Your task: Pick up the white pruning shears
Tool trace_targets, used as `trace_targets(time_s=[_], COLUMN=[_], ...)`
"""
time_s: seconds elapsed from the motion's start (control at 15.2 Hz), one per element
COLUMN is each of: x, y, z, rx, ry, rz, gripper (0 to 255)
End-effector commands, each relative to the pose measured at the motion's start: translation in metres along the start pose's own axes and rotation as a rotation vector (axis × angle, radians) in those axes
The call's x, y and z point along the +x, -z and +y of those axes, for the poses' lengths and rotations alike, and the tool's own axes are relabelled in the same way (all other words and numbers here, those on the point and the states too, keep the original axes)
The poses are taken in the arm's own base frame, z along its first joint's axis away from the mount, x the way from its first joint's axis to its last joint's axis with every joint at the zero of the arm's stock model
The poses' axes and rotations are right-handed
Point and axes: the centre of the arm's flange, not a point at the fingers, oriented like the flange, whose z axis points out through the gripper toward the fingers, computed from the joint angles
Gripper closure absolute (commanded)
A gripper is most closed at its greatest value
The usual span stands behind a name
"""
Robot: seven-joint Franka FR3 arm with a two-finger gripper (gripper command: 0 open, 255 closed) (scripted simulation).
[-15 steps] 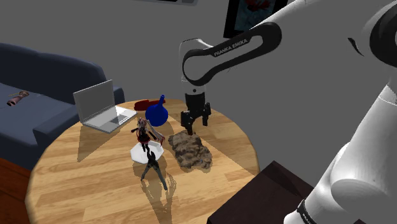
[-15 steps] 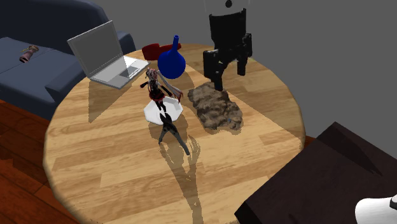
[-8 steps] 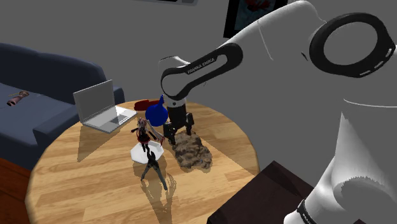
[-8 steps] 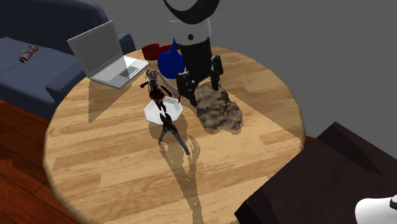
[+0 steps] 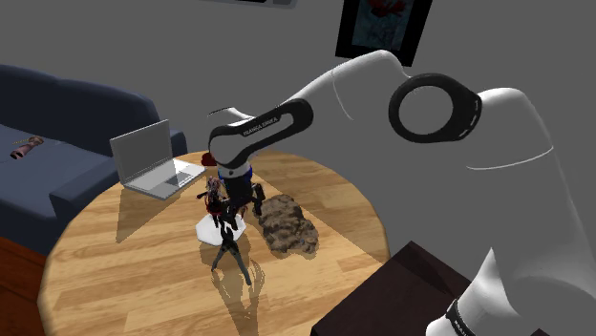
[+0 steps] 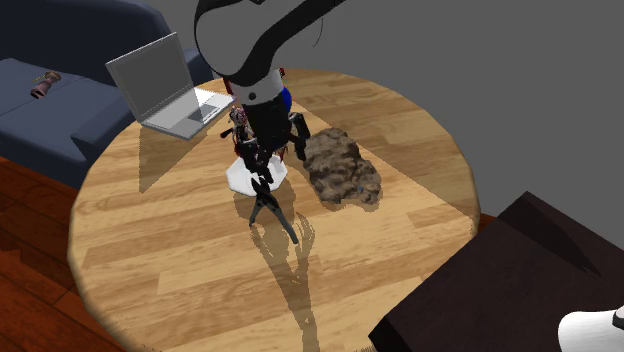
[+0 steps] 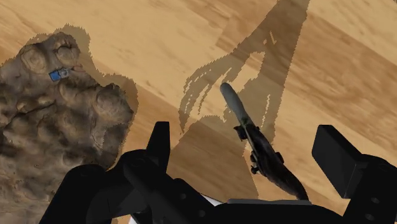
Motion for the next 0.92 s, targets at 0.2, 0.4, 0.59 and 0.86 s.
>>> trace_targets(time_s=[0.2,0.4,0.59,0.86], x=[0.057,0.09,0.103,0.109], y=[-0.033,-0.053,-0.069,-0.089], z=[-0.027,-0.044,-0.049,-0.049], rx=[-0.001,-0.002,-0.002,-0.002], ry=[0.009,0.015,0.017,0.017], rz=[-0.029,-0.046,-0.051,-0.051], gripper=[0,0,0,0])
